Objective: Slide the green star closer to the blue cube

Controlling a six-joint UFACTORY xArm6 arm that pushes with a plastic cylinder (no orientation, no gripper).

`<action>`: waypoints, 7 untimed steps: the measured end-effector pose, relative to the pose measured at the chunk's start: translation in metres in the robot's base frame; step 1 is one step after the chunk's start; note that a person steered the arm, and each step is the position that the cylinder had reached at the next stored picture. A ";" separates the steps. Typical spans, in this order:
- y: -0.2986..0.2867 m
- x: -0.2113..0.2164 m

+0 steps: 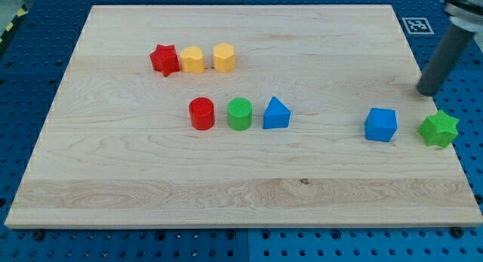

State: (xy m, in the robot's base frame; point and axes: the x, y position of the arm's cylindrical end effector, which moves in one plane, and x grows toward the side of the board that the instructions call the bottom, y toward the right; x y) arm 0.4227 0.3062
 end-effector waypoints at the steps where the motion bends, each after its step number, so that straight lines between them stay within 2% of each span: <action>1: 0.036 0.030; 3: 0.038 0.048; 4: 0.038 0.089; 5: 0.027 0.097; 7: -0.015 0.083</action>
State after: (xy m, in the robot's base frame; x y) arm 0.5058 0.2909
